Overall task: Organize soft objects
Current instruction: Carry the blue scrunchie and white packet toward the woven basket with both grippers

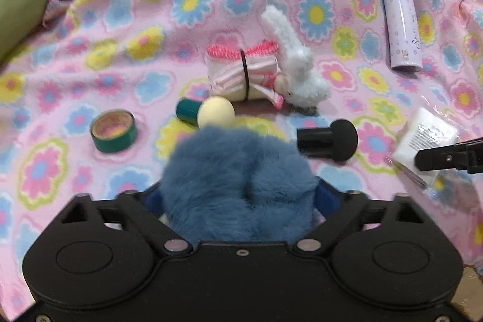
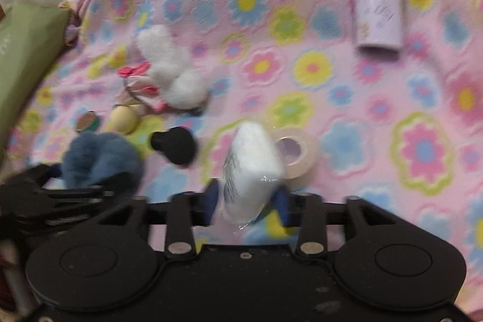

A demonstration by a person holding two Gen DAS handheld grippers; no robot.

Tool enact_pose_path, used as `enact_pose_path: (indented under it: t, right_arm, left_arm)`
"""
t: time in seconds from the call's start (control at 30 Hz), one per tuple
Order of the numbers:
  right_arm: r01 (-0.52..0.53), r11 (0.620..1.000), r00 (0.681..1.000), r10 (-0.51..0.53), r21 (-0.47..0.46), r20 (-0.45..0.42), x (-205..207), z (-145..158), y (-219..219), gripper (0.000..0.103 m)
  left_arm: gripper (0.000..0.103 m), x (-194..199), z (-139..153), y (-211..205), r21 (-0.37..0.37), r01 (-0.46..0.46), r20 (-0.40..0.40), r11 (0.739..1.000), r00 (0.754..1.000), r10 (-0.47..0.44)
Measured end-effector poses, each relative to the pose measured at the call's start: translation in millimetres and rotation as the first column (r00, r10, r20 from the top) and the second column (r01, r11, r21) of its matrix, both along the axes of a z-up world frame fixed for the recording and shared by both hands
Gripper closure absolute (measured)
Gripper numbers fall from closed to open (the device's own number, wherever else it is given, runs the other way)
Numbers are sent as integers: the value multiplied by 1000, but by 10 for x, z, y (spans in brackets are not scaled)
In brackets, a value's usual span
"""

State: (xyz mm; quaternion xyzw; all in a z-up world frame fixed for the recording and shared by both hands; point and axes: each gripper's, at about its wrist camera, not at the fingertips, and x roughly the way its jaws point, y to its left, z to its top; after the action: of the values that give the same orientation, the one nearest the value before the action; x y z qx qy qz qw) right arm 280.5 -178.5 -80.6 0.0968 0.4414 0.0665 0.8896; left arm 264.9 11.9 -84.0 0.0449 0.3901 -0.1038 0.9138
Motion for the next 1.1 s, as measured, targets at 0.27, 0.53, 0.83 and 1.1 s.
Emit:
enact_pose_path:
  t: [0.27, 0.53, 0.83, 1.1]
  right_arm:
    - [-43, 978, 989, 72, -206, 132, -153, 39, 135, 29]
    - [-146, 894, 939, 260, -424, 225, -321, 64, 508, 21]
    - [-190, 829, 951, 288, -527, 111, -171, -124, 673, 22]
    - [-180, 855, 958, 265, -487, 111, -141, -129, 614, 37]
  left_arm:
    - [4, 64, -19, -71, 54, 16, 29, 998, 999, -17]
    - [3, 8, 35, -14, 48, 10, 55, 999, 998, -13]
    - [3, -46, 78, 43, 54, 24, 53, 998, 998, -27]
    - [3, -64, 139, 80, 46, 20, 72, 999, 997, -23]
